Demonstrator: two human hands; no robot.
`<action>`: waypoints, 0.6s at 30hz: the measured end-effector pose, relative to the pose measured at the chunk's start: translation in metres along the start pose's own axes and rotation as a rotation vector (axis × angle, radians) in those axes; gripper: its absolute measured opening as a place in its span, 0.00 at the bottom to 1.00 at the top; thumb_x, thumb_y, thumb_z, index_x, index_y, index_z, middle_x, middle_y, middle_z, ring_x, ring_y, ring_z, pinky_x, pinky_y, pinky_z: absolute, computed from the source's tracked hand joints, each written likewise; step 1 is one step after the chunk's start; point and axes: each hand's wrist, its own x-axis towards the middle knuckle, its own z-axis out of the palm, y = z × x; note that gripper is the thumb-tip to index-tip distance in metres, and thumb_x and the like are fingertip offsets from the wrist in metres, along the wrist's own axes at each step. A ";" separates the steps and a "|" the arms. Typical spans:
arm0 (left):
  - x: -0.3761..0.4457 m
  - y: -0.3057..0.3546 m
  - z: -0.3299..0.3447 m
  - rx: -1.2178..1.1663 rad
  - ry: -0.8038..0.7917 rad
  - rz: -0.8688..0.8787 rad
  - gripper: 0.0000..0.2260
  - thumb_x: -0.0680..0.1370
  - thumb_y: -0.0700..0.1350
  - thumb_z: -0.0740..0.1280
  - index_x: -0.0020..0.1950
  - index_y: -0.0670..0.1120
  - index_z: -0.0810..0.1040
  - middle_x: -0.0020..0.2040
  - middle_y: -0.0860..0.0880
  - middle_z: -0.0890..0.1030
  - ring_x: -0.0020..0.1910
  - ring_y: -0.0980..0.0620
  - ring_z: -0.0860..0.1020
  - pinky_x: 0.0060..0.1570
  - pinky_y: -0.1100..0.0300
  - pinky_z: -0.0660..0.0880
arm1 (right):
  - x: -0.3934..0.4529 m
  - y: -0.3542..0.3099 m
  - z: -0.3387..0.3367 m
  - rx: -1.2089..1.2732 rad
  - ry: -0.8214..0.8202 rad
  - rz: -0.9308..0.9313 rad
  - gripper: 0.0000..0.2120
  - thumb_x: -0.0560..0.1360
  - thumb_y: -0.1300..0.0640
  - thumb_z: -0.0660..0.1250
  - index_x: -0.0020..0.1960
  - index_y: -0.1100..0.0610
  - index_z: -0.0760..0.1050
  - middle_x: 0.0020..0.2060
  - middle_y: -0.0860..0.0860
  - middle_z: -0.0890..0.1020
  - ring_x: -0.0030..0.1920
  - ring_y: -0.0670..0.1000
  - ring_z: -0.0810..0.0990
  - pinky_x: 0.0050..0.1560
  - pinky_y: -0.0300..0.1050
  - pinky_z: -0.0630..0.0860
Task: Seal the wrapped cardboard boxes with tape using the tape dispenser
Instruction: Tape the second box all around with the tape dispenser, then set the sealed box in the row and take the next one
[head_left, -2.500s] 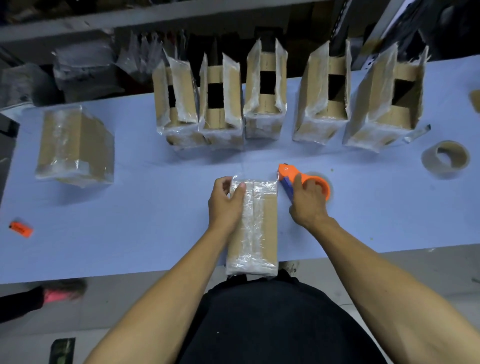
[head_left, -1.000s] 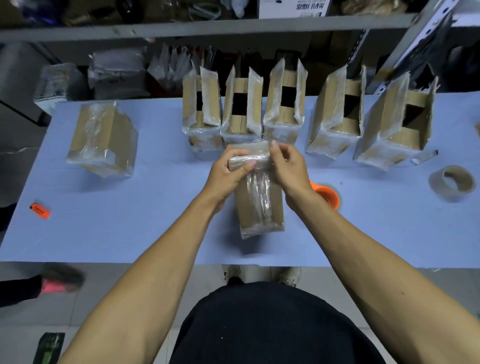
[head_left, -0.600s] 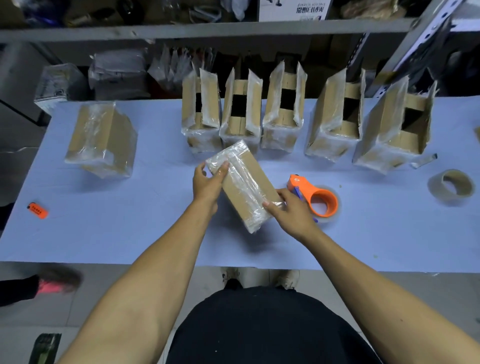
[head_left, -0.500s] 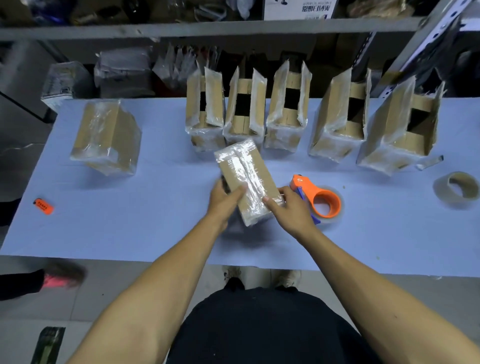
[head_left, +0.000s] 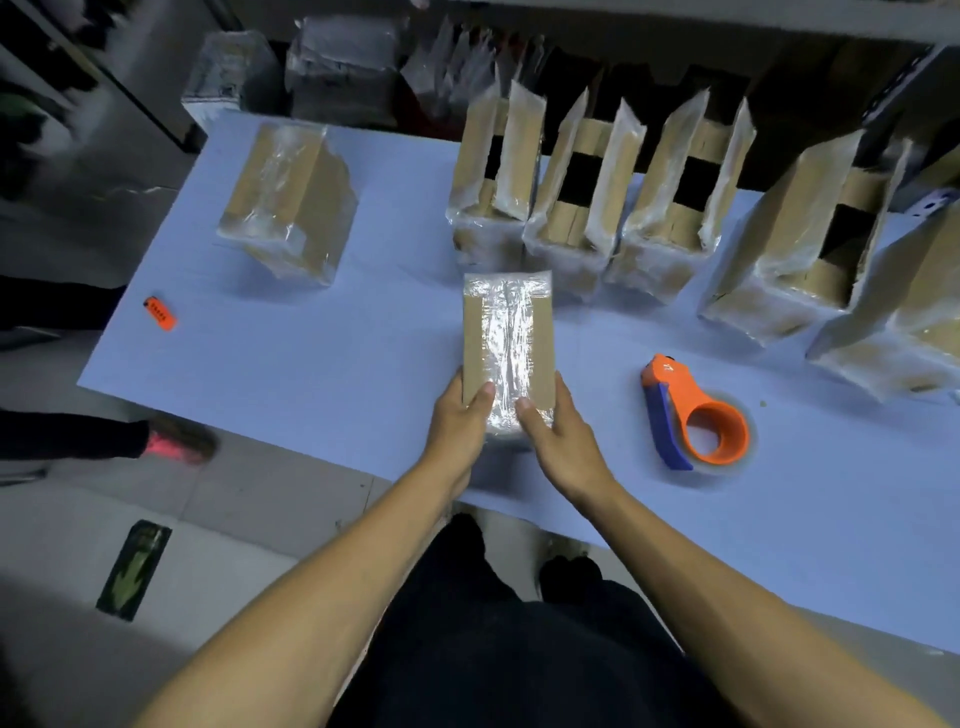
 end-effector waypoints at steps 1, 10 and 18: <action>0.000 -0.002 -0.016 0.010 0.011 0.003 0.15 0.84 0.42 0.61 0.71 0.49 0.75 0.62 0.52 0.83 0.61 0.53 0.81 0.67 0.47 0.75 | 0.000 -0.004 0.013 -0.011 -0.020 -0.022 0.29 0.81 0.42 0.60 0.78 0.47 0.57 0.69 0.43 0.74 0.67 0.48 0.74 0.67 0.47 0.70; 0.083 0.021 -0.136 0.164 0.171 0.107 0.17 0.84 0.52 0.61 0.73 0.56 0.73 0.57 0.62 0.81 0.57 0.58 0.80 0.53 0.66 0.75 | 0.092 -0.080 0.117 -0.121 -0.054 -0.140 0.25 0.80 0.41 0.61 0.74 0.47 0.63 0.60 0.42 0.79 0.56 0.48 0.80 0.53 0.41 0.73; 0.201 0.083 -0.163 0.303 0.091 0.193 0.19 0.82 0.55 0.63 0.72 0.50 0.73 0.61 0.51 0.81 0.58 0.51 0.79 0.54 0.61 0.71 | 0.193 -0.130 0.142 -0.145 0.129 -0.103 0.23 0.79 0.39 0.61 0.70 0.48 0.68 0.54 0.44 0.81 0.53 0.47 0.78 0.49 0.39 0.69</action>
